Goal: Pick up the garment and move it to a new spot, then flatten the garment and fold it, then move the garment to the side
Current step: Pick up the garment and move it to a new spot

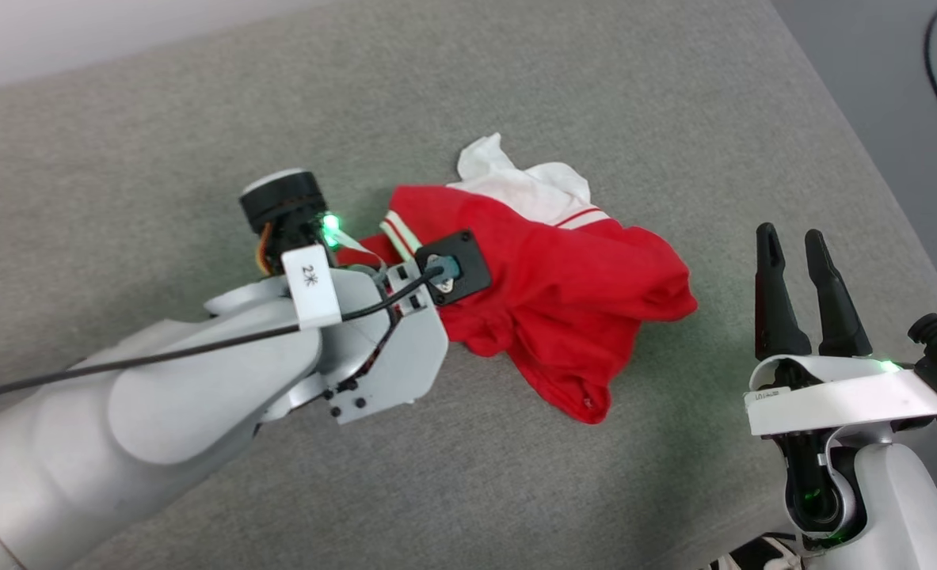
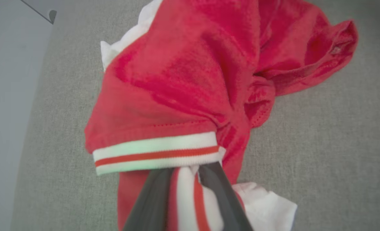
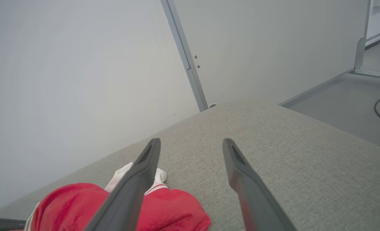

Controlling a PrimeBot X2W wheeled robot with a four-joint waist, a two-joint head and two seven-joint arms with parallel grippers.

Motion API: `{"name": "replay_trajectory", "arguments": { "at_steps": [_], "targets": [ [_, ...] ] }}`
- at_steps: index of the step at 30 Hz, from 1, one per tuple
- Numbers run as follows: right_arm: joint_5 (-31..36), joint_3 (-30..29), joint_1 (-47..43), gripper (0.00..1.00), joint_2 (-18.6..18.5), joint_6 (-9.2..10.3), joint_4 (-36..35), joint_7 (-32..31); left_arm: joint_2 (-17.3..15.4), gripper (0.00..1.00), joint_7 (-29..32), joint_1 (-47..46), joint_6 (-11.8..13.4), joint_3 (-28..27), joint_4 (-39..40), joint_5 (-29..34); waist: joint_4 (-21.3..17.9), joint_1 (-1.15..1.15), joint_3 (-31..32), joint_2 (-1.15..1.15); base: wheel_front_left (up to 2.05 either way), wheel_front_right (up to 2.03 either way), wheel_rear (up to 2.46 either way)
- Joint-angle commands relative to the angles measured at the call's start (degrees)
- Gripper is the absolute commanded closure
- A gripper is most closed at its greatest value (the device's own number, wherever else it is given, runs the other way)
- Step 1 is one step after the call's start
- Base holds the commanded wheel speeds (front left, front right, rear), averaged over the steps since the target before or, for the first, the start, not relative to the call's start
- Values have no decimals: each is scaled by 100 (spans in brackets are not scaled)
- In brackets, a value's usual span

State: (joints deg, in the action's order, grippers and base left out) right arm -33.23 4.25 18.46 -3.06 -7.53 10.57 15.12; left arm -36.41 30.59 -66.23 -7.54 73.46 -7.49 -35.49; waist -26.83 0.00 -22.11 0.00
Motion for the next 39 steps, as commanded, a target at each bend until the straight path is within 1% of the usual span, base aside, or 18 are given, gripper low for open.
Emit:
{"name": "replay_trajectory", "arguments": {
  "at_steps": [1,10,16,17,18,20,21,22,25,29,31,34,39],
  "targets": [
    [-40,29,70,0,19,7,-29,4,-42,100,100,95,14,-11,-59,111,-114,0,-126,0,0,0,0],
    [-176,58,142,0,18,8,-84,3,-171,100,486,336,14,31,-404,194,-239,0,-314,0,0,0,0],
    [-154,15,132,0,19,8,-95,3,-214,100,499,438,15,69,-618,67,-173,0,-354,0,0,0,0],
    [-120,1,139,0,19,7,-97,3,-220,93,459,431,15,69,-641,44,-137,0,-344,0,0,0,0],
    [-90,-14,151,0,18,7,-101,3,-216,82,393,399,15,68,-662,12,-94,0,-329,0,0,0,0],
    [-24,-45,178,0,19,8,-114,3,-173,50,205,293,15,54,-713,-58,15,0,-289,0,0,0,0],
    [24,-64,182,0,17,7,-117,3,-143,21,124,242,15,44,-743,-124,78,0,-260,0,0,0,0],
    [74,-83,184,0,17,8,-116,3,-95,0,38,194,15,36,-753,-158,148,0,-225,0,0,0,0],
    [236,-129,165,0,15,7,-107,4,68,0,-349,13,15,14,-797,-325,389,0,-85,0,0,0,0],
    [537,-174,78,0,14,8,-67,3,287,0,-1116,-153,15,-7,-959,-675,771,0,189,0,0,0,0],
    [703,-203,20,0,13,8,-40,3,380,0,-1651,-181,14,-6,-1110,-1031,976,0,339,0,0,0,0],
    [970,-239,-75,0,13,8,0,3,422,0,-2387,-61,15,-6,-1328,-1484,1259,0,541,0,0,0,0],
    [1255,-311,-223,0,-181,8,92,3,466,0,-3571,455,14,-4,-1776,-2257,1690,0,835,0,0,0,0]
  ]
}}
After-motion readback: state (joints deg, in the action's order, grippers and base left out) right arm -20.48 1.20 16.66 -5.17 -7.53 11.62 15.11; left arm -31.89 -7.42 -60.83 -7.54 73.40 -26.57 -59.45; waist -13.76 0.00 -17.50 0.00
